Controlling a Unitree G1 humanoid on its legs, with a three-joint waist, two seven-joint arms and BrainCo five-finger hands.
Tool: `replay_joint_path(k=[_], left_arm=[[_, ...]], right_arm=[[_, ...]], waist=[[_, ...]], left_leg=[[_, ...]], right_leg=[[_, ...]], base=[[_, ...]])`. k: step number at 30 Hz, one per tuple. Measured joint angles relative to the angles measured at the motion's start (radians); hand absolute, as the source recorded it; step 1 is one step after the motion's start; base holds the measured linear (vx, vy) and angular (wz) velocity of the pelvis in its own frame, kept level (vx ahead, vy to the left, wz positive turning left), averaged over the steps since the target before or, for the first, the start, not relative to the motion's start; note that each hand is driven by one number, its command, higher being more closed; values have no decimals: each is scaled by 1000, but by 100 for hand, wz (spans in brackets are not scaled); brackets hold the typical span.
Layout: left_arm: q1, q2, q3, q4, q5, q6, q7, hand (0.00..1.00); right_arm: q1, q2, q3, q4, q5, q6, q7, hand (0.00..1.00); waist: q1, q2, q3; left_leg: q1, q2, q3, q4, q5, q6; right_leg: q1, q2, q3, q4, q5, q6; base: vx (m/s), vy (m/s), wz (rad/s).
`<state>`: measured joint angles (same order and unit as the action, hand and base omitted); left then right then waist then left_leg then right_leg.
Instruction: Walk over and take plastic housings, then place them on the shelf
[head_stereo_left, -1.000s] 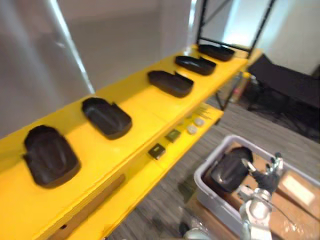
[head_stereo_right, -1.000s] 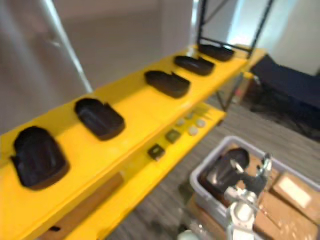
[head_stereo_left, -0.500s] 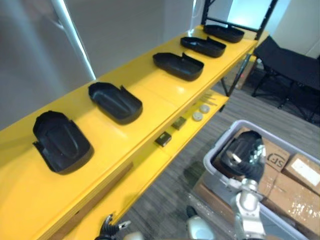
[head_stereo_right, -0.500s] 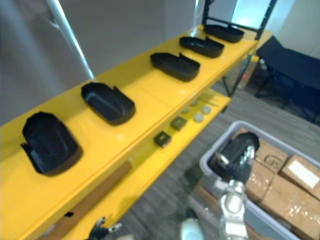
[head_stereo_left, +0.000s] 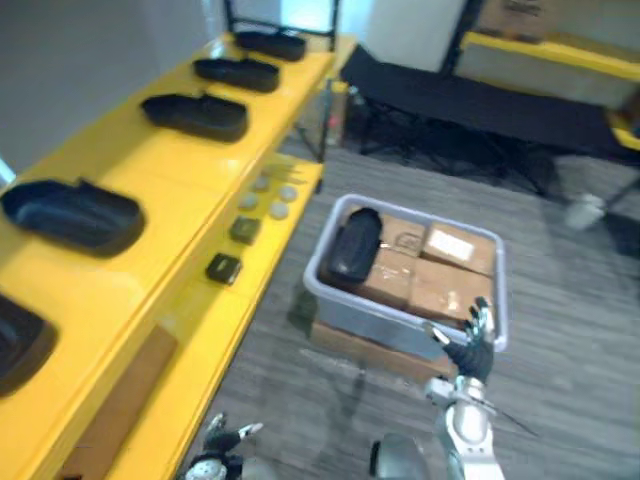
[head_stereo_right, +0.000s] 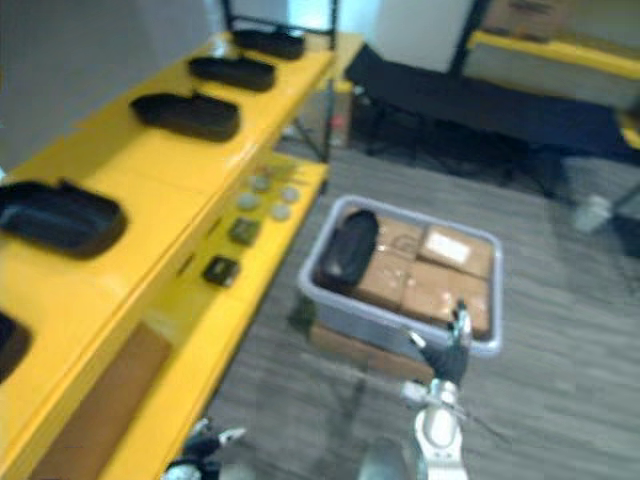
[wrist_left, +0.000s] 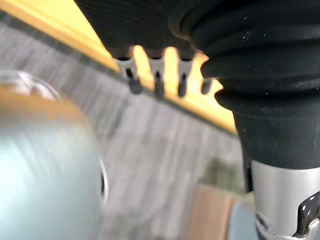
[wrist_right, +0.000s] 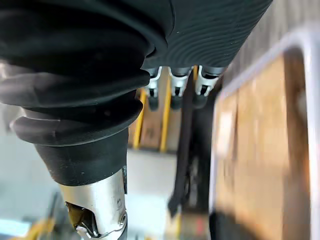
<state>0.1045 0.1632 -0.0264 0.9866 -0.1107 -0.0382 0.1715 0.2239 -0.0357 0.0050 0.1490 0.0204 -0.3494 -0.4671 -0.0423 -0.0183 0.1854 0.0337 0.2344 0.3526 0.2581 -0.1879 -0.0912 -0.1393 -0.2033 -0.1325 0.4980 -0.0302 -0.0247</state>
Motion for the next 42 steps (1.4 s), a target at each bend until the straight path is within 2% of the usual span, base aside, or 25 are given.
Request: replay_joint_path(k=[1,2,3,4,5,6,7,8,9,10,13,18,20,24,26,28,31,32,33,34,35,36,38,41,42], left_arm=[[0,13,6,10,-10,6,0,0],[12,33,20,22,-39,10,-2,0],[28,23,53,36,-51,11,-7,0],[37,15,67,40,-60,10,-9,0],[62,8,78,39,-106,3,-10,0],[70,2,90,39,-127,2,-10,0],[74,-17,124,46,-170,-4,0,0],[81,-60,139,48,-217,-25,12,0],[87,-74,142,50,-238,-33,17,0],[107,-102,140,53,-245,-56,33,0],[122,-109,133,53,-231,-84,54,0],[92,-87,119,21,-144,-109,132,0],[81,-76,100,-1,-145,-94,127,0],[68,-60,79,-26,-155,-58,125,0],[68,-60,79,-24,-168,-47,127,0],[72,-64,81,-15,-247,-36,133,0],[104,-74,96,19,-352,-16,140,0],[125,-83,106,32,-365,-14,139,0],[140,-93,123,49,-365,-11,139,0],[175,-101,139,68,-363,8,135,0],[190,-103,143,67,-362,16,131,0],[202,-114,144,65,-359,25,128,0],[248,-174,147,64,-347,52,106,0],[291,-211,168,66,-299,61,83,0],[299,-210,176,68,-272,59,78,0]], right_arm=[[7,1,5,3,0,4,1,0],[10,5,12,23,-1,15,3,0],[11,5,12,30,-1,26,6,0],[10,4,15,32,-1,28,9,0],[4,3,24,34,-1,29,28,0],[-1,3,28,40,-1,29,38,0],[-16,-13,29,66,-2,31,59,0],[-50,-41,42,86,1,41,80,0],[-60,-60,47,92,2,43,84,0],[-72,-90,48,106,6,51,102,0],[-61,-94,47,107,30,52,116,0],[-19,-80,47,160,108,79,146,0],[-11,-64,47,200,166,88,156,0],[4,-46,46,255,179,87,164,0],[5,-45,47,259,176,84,166,0],[-5,-43,48,262,173,84,178,0],[-29,-43,76,285,181,83,210,0],[-28,-43,88,295,184,81,224,0],[-28,-42,100,296,186,81,233,0],[0,-41,123,295,184,80,254,0],[9,-39,125,293,184,80,259,0],[14,-33,126,293,185,80,263,0],[11,-48,104,291,202,80,266,0],[-5,-54,107,291,202,80,258,0],[-6,-55,108,292,202,80,250,0]], waist=[[0,-15,0],[5,-41,-2],[7,-19,9],[8,-15,11],[18,-32,11],[27,-43,13],[33,-41,20],[33,13,42],[36,23,50],[37,55,51],[28,62,48],[27,30,57],[29,23,54],[26,15,52],[27,24,51],[29,32,61],[39,35,68],[41,50,76],[42,49,78],[48,40,83],[52,31,89],[54,20,94],[61,49,103],[89,87,104],[99,97,99]], left_leg=[[2,0,8,9,0,-1],[2,17,24,21,8,-15],[5,52,42,17,21,-37],[6,65,49,12,28,-46],[3,70,81,15,33,-55],[-1,69,94,27,34,-59],[-8,75,70,33,32,-66],[-20,87,-20,10,37,-57],[-17,83,-57,-15,37,-57],[-1,52,-103,-82,57,-66],[31,30,-101,-117,65,-67],[51,-10,-101,-114,57,-76],[49,-23,-97,-114,35,-78],[34,-43,-93,-80,2,-77],[33,-33,-96,-54,-19,-79],[32,-18,-123,-13,-33,-79],[-42,10,-230,208,-28,-70],[-71,23,-253,285,-15,-49],[-93,34,-267,346,9,-11],[-133,48,-268,446,101,80],[-150,52,-267,471,128,64],[-157,51,-266,476,107,45],[-178,-15,-227,348,9,-2],[-174,-77,-173,142,14,1],[-167,-83,-178,96,30,16]], right_leg=[[4,-14,1,5,-1,14],[2,-4,-11,-4,-2,55],[2,22,-44,-33,1,61],[4,29,-67,-51,-11,69],[1,9,-121,-74,-68,77],[2,4,-129,-99,-89,103],[10,41,-134,-167,-100,115],[39,101,-110,-265,-44,101],[40,120,-93,-303,-23,101],[33,143,-49,-365,28,96],[34,153,-9,-414,58,99],[70,117,-8,-512,115,117],[74,108,-10,-546,139,122],[74,82,-29,-566,179,130],[75,92,-24,-555,177,127],[72,109,-7,-536,165,119],[72,124,-8,-458,114,91],[75,135,-11,-423,89,86],[86,140,-21,-400,71,77],[142,135,-60,-417,40,64],[169,131,-65,-430,35,66],[185,129,-76,-438,32,66],[212,107,-111,-457,27,70],[211,103,-121,-458,19,83],[212,108,-127,-458,13,93]], base=[[17,-255,-51],[-9,-165,-42],[-16,-199,-48],[-57,-199,-57],[-69,-212,-56],[-94,-308,-81],[-78,-278,-76],[-81,-250,-80],[-87,-146,-98],[-63,-51,-88],[-34,11,-60],[-55,84,-21],[-51,110,-12],[-21,79,-10],[42,16,-20],[71,-3,-28],[48,-33,-18],[94,-105,-1],[87,-160,45],[104,-172,58],[85,-118,64],[106,-91,47],[99,-54,58],[50,67,19],[52,117,3]])
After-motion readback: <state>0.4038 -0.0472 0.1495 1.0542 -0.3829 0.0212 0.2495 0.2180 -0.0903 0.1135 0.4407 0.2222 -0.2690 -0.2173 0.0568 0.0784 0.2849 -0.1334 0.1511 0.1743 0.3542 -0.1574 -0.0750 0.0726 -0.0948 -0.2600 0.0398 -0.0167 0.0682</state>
